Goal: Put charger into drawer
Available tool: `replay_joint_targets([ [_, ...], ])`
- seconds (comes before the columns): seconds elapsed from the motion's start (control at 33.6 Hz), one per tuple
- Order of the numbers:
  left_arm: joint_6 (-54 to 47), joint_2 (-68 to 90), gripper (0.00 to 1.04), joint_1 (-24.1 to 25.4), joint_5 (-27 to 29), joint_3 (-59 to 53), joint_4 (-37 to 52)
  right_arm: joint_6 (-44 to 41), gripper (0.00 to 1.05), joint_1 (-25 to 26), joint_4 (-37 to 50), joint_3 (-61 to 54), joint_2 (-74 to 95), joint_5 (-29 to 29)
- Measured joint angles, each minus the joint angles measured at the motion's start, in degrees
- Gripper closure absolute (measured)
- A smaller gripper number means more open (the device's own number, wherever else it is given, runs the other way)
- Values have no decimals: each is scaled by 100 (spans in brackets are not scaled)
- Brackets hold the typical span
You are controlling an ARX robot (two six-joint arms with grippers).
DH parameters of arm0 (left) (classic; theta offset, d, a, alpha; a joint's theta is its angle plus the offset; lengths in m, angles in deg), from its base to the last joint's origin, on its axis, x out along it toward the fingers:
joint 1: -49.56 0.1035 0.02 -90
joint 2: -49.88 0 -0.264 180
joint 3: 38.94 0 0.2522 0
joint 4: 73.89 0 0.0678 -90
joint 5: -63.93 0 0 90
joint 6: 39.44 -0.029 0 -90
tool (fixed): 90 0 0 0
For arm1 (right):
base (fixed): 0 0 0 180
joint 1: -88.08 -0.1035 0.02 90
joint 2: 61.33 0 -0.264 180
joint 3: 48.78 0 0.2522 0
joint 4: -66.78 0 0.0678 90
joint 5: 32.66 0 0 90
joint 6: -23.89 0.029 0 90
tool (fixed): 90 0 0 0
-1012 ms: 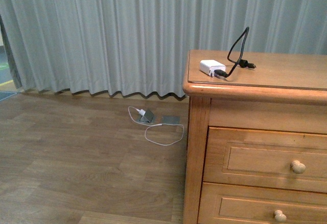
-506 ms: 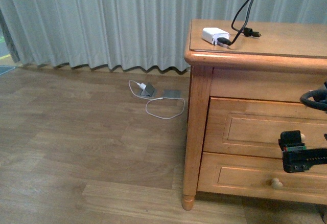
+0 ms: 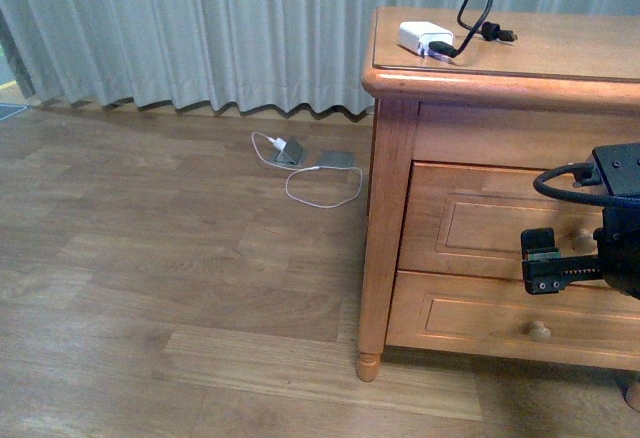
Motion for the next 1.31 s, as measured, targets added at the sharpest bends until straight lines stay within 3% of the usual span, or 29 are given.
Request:
replay_joint_targets([
  [0.12, 0, 0, 6, 0, 0, 0, 0, 39, 13, 24, 55, 0, 0, 76],
  [0.36, 0, 0, 6, 0, 0, 0, 0, -57, 45, 59, 105, 0, 46, 136],
  [0.57, -2, 0, 6, 0, 0, 0, 0, -168, 79, 50, 133, 11, 94, 127],
  [1.04, 0, 0, 6, 0, 0, 0, 0, -85, 82, 101, -74, -129, -28, -109],
  [1.31, 0, 0, 6, 0, 0, 0, 0, 90, 82, 269, -286, -1257, -896, -719],
])
